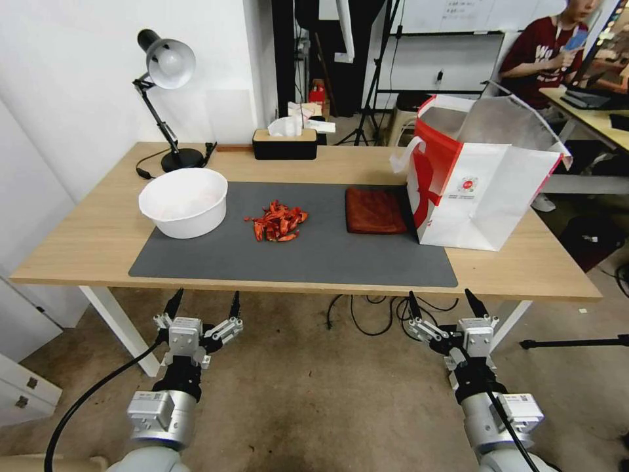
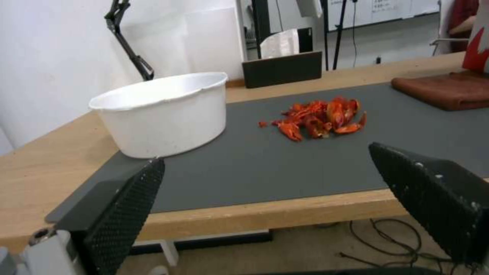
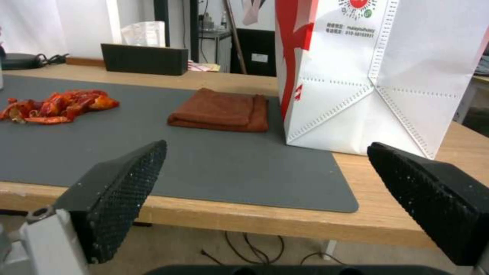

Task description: Sweep shrimp from table into container with towel, then put container into takeout bag.

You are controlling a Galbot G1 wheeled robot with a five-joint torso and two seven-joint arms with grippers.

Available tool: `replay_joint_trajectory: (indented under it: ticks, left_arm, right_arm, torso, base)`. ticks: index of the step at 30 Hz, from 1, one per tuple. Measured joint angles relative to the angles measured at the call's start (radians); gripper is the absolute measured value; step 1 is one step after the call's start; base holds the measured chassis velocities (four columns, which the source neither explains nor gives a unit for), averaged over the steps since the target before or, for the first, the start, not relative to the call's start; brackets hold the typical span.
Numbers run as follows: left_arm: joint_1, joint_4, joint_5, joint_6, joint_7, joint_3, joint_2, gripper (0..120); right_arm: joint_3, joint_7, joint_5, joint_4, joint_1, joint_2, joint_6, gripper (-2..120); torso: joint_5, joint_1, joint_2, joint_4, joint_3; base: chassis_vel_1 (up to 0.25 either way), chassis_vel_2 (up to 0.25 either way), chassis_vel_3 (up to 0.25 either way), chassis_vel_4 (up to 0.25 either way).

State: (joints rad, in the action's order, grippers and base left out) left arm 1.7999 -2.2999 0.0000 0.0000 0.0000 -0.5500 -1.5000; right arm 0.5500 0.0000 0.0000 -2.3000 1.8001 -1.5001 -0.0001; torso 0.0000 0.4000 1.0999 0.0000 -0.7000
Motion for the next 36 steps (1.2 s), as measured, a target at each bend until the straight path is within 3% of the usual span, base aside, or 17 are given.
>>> replay_joint_trajectory:
  ticks: [25, 28, 32, 33, 36]
  left_arm:
    - [-0.002, 0.0, -0.005, 0.002, 0.0, -0.001, 0.003, 100]
    - [-0.031, -0.013, -0.056, 0.043, -0.012, -0.012, 0.04, 100]
    - [-0.114, -0.058, -0.2, 0.161, -0.048, -0.045, 0.144, 100]
    - [-0.114, -0.058, -0.2, 0.161, -0.048, -0.045, 0.144, 100]
    - [-0.153, -0.074, -0.263, 0.207, -0.063, -0.056, 0.199, 100]
  right_arm:
    - [0.001, -0.004, 0.002, -0.001, 0.0, 0.0, -0.002, 100]
    - [0.018, -0.045, 0.024, -0.012, -0.003, 0.007, -0.028, 100]
    - [0.067, -0.172, 0.088, -0.049, -0.015, 0.027, -0.11, 100]
    - [0.067, -0.172, 0.088, -0.049, -0.015, 0.027, -0.11, 100]
    - [0.088, -0.228, 0.116, -0.063, -0.019, 0.035, -0.146, 100]
  torso:
    - [0.0, 0.0, 0.0, 0.0001, 0.0]
    - [-0.0001, 0.0, 0.0, 0.0002, 0.0]
    - [-0.0002, 0.0, 0.0, 0.0, 0.0]
    - [-0.0002, 0.0, 0.0, 0.0, 0.0]
    - [-0.0004, 0.0, 0.0, 0.0002, 0.0]
  base:
    - [0.0, 0.0, 0.0, 0.0]
    - [0.0, 0.0, 0.0, 0.0]
    - [0.0, 0.0, 0.0, 0.0]
    - [0.0, 0.0, 0.0, 0.0]
    - [0.0, 0.0, 0.0, 0.0]
